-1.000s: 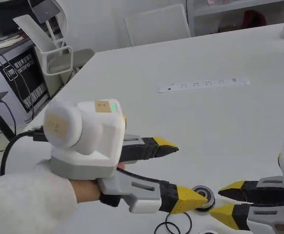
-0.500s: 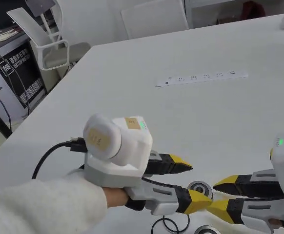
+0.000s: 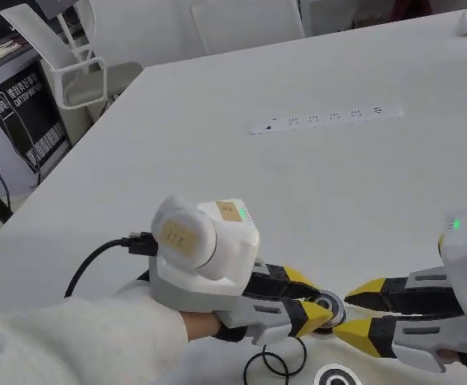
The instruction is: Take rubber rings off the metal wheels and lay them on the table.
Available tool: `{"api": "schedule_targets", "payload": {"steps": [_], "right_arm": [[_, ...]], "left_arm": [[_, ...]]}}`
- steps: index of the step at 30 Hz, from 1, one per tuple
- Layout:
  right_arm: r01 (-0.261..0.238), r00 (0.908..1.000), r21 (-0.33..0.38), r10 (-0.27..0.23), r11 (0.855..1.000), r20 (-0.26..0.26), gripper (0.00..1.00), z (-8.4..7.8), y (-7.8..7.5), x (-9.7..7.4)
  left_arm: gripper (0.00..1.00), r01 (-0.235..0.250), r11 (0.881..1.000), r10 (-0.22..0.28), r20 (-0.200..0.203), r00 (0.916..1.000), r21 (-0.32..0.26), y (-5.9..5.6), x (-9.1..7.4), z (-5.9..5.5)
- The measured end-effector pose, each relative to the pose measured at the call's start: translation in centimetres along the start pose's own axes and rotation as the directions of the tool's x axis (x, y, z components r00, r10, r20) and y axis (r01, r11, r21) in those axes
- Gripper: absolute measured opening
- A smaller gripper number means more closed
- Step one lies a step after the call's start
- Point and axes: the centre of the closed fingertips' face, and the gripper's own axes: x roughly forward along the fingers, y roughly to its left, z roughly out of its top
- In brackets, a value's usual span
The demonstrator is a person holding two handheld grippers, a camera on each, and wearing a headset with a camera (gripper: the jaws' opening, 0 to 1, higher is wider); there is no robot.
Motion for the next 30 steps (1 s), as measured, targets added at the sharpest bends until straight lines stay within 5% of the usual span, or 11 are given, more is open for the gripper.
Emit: {"api": "schedule_targets", "payload": {"steps": [13, 24, 30], "right_arm": [[-0.005, 0.9999, -0.028, 0.004, 1.0, -0.012, 0.22, 0.07, 0.21, 0.34], [0.001, 0.9999, -0.029, -0.001, 1.0, -0.016, 0.22, -0.05, 0.21, 0.36], [-0.005, 0.9999, -0.039, 0.004, 0.999, -0.011, 0.2, 0.03, 0.33, 0.45]], "left_arm": [[0.12, 0.005, 1.0, -0.005, -0.001, 1.0, -0.019, -0.36, 0.18, -0.04], [0.13, -0.001, 0.999, 0.001, 0.004, 1.0, 0.049, -0.64, 0.14, -0.16], [0.13, -0.005, 1.0, 0.004, 0.024, 0.9997, 0.025, -0.45, 0.14, -0.16]]}}
